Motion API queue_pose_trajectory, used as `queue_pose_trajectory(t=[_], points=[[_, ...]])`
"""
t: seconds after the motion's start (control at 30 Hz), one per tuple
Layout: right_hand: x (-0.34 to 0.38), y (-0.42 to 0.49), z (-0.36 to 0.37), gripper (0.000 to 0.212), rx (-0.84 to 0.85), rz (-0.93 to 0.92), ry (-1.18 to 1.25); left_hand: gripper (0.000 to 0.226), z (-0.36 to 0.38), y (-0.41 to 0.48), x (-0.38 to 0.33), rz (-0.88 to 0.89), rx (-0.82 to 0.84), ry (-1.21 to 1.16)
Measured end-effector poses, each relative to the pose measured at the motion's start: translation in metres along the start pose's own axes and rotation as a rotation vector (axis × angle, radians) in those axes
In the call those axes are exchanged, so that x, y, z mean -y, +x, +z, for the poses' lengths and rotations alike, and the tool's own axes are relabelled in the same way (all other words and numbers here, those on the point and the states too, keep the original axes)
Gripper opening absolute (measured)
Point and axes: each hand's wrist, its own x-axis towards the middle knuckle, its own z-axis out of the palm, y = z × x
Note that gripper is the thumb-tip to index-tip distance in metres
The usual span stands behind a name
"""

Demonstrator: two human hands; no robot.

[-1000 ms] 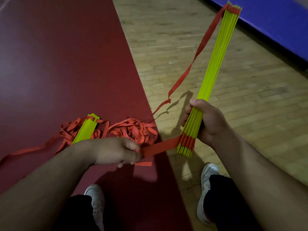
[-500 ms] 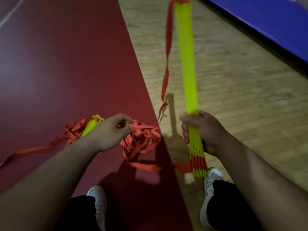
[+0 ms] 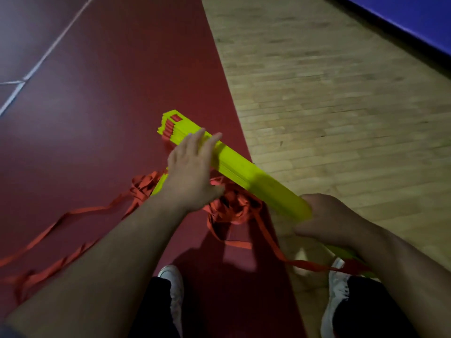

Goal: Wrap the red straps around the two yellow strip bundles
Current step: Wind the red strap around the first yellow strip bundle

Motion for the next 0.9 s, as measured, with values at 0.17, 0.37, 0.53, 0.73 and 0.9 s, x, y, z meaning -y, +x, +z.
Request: queue_pose_trajectory(t=[0.17,0.37,0.53,0.73,0.9], points=[[-0.001,-0.003,-0.008,0.021,0.090,-0.069,-0.033,0.083,0.011,-0.009,-0.013,0.040,0.011,0.229],[-0.008,-0.007,-0.012,0.027,0.229,-0.077,-0.118,0.041,0.009,-0.011,-0.010,0.105,-0.040,0.336],[0.011,-0.008,0.015,0.057,0.138,-0.111,-0.095,0.039,0.012,-0.023,-0.025,0.131,-0.011,0.375],[0.017,0.002,0.021,0.030,-0.066,-0.044,-0.272,0.063,0.012,-0.023,-0.016,0.319,-0.063,0.140],[0.006,-0.002,0.001,0.033,-0.116,0.036,-0.189,0.050,-0.019,-0.011,0.022,-0.033,-0.562,-0.432]])
